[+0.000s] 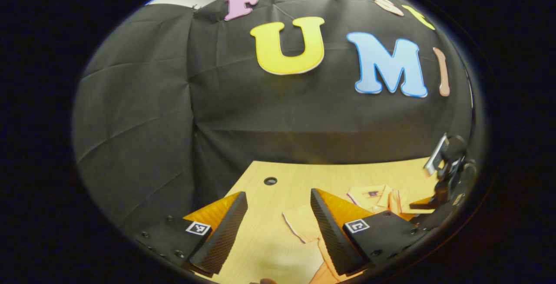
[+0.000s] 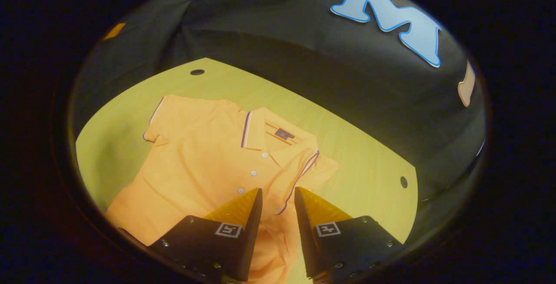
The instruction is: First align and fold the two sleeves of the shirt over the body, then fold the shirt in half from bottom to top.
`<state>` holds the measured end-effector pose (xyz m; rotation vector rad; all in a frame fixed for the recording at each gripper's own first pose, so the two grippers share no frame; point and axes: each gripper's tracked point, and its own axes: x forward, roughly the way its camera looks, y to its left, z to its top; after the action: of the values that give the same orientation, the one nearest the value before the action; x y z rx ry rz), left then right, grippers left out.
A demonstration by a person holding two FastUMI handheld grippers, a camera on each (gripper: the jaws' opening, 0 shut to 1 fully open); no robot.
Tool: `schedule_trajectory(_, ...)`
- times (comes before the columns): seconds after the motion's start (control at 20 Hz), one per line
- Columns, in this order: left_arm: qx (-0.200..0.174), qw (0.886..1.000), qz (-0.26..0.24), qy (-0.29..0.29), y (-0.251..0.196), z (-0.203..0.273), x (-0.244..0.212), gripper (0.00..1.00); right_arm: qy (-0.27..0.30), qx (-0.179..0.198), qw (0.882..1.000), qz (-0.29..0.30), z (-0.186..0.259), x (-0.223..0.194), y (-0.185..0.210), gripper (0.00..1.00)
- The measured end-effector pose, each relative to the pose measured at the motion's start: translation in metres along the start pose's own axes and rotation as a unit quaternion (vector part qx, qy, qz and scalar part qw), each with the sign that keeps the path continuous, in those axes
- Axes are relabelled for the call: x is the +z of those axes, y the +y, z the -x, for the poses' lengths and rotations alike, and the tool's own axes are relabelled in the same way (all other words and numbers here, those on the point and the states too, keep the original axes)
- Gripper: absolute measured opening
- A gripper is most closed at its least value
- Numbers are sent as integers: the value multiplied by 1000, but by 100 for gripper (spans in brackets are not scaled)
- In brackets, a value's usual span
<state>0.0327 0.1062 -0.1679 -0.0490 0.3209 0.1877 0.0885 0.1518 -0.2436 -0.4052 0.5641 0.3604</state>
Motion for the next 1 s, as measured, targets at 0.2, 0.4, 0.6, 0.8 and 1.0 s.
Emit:
schedule_trajectory(0.2, -24, 998, 15, 65, -21, -48, -60, 96, -26, -10, 999, -29, 28, 15, -7, 47)
schedule_trajectory(0.4, -26, 990, 37, 134, -27, -84, -121, 96, -46, -18, 997, -58, 60, 25, -14, 47)
schedule_trajectory(0.6, -29, 981, 24, 189, -33, -110, -165, 96, -54, -34, 995, -79, 86, 25, -24, 47)
schedule_trajectory(0.8, -29, 973, 26, 229, -26, -121, -193, 96, -69, -44, 990, -116, 110, 30, -33, 47)
schedule_trajectory(1.0, -21, 966, 17, 258, -26, -132, -217, 96, -73, -64, 986, -134, 125, 28, -41, 47)
